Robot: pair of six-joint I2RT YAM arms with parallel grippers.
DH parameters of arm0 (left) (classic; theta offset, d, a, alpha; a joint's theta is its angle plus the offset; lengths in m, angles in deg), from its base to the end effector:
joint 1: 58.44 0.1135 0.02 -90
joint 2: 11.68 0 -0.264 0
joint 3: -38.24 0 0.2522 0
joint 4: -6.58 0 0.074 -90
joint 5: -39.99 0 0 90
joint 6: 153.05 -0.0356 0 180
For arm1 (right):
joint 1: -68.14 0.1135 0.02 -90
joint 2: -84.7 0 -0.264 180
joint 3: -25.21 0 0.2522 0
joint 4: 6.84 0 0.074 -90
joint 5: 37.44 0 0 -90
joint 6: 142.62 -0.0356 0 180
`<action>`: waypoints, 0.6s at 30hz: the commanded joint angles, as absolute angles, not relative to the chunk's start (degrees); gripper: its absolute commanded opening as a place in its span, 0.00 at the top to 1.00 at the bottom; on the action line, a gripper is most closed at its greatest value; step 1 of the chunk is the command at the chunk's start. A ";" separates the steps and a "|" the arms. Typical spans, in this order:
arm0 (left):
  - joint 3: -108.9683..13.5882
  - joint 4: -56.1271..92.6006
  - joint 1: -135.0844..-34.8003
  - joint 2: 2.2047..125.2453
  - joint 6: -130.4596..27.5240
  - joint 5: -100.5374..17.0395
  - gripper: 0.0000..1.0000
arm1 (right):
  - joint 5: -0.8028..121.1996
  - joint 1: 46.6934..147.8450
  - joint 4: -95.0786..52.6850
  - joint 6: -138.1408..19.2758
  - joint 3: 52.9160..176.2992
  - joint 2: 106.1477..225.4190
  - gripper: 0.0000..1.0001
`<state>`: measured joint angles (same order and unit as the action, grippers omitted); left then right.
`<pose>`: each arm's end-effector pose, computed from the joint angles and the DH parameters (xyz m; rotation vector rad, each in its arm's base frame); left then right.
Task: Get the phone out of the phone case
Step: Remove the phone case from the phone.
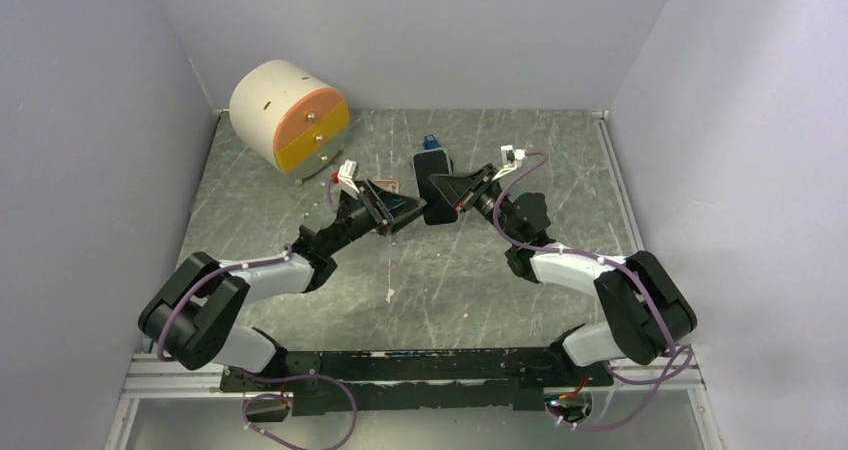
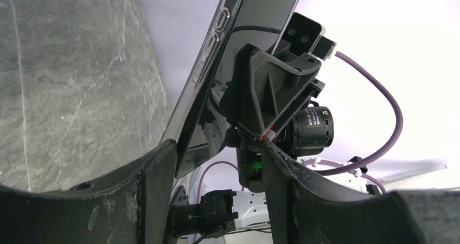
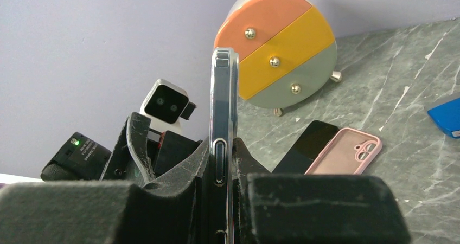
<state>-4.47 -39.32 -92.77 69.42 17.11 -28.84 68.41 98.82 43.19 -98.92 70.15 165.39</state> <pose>0.2265 -0.1703 0.2317 -0.3324 1.7289 -1.8257 0.2418 0.1547 0.2534 -0.0595 1.4547 1.3036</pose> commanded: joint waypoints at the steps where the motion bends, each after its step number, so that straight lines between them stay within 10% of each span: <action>1: -10.10 -48.63 -92.44 64.82 13.55 -27.22 0.38 | 71.58 100.92 44.15 -99.54 68.23 166.22 1.00; 10: -7.32 -36.12 -92.08 60.12 4.57 -25.78 0.29 | 68.68 97.87 36.86 -100.39 69.93 160.84 1.00; 18: -10.65 -3.70 -95.71 48.80 -34.89 -40.24 0.16 | 68.20 95.65 21.30 -101.38 74.51 156.55 1.00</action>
<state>-7.57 -18.95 -92.70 53.24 -10.34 -29.87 68.61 95.89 25.77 -100.17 69.30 160.45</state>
